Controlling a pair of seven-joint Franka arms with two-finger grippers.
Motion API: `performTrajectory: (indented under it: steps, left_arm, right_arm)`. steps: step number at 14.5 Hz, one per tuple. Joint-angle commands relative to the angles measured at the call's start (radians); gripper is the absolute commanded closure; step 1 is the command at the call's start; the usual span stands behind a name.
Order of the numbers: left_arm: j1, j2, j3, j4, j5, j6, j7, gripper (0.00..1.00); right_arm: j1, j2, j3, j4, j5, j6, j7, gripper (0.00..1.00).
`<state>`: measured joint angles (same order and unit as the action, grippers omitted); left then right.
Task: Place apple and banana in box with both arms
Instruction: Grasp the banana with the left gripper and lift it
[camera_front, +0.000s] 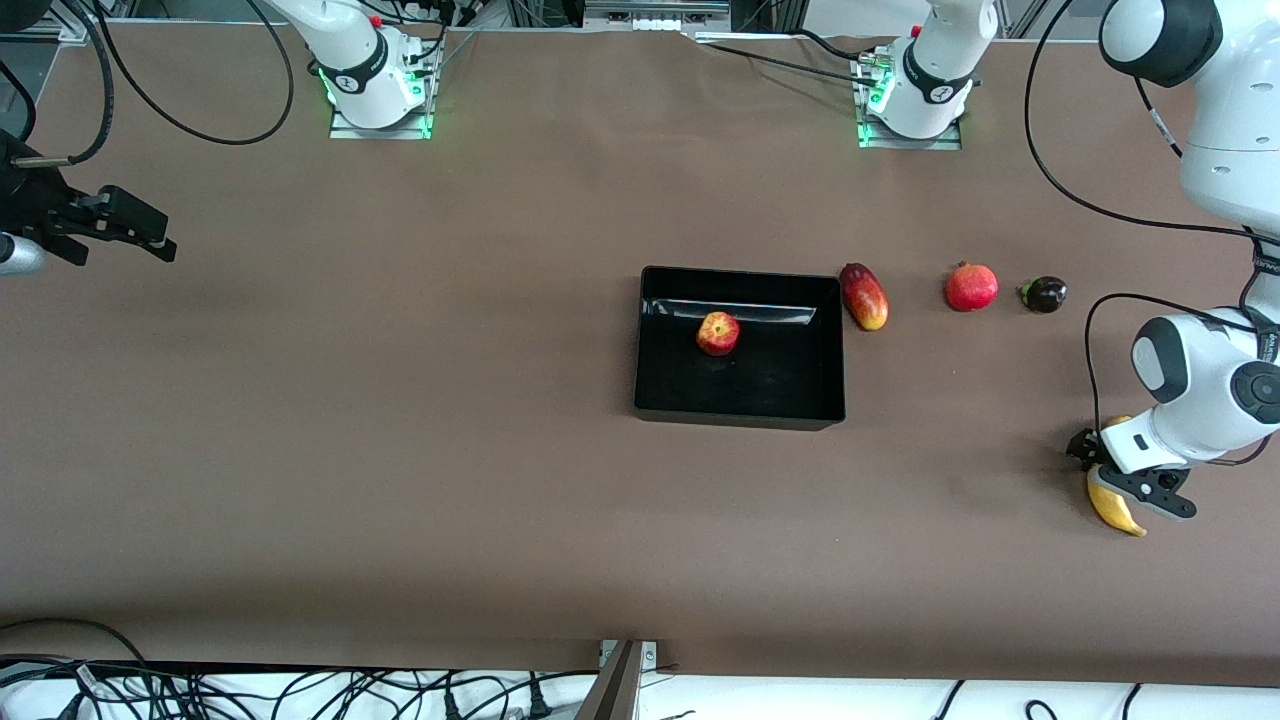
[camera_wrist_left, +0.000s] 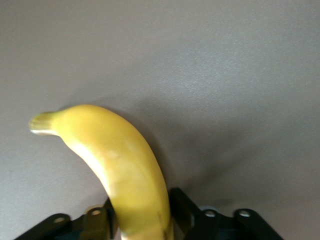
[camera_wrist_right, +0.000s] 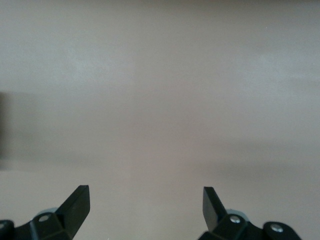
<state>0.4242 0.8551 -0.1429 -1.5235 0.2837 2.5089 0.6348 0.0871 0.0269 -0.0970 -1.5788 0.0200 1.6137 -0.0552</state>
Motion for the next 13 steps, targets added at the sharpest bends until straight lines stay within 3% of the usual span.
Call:
performTrajectory:
  steps: [1, 4, 7, 11, 13]
  left_arm:
    - [-0.010, -0.065, 0.000, -0.011, 0.005, -0.126, -0.023, 1.00]
    - [-0.134, -0.239, -0.001, 0.008, -0.070, -0.480, -0.175, 1.00]
    - [-0.289, -0.347, 0.000, 0.006, -0.216, -0.645, -0.485, 1.00]
    - [-0.500, -0.357, 0.000, 0.003, -0.309, -0.673, -0.925, 1.00]
    - [-0.556, -0.341, 0.000, 0.000, -0.345, -0.664, -1.035, 1.00]
  right_arm:
    - [-0.007, 0.008, 0.008, 0.022, -0.014, -0.003, -0.005, 0.00]
    - [-0.007, 0.008, 0.008, 0.022, -0.014, -0.003, -0.005, 0.00]
    - [-0.007, 0.008, 0.008, 0.022, -0.014, -0.003, -0.005, 0.00]
    - [-0.007, 0.008, 0.008, 0.022, -0.014, -0.003, -0.006, 0.00]
    - [-0.007, 0.008, 0.008, 0.022, -0.014, -0.003, -0.005, 0.00]
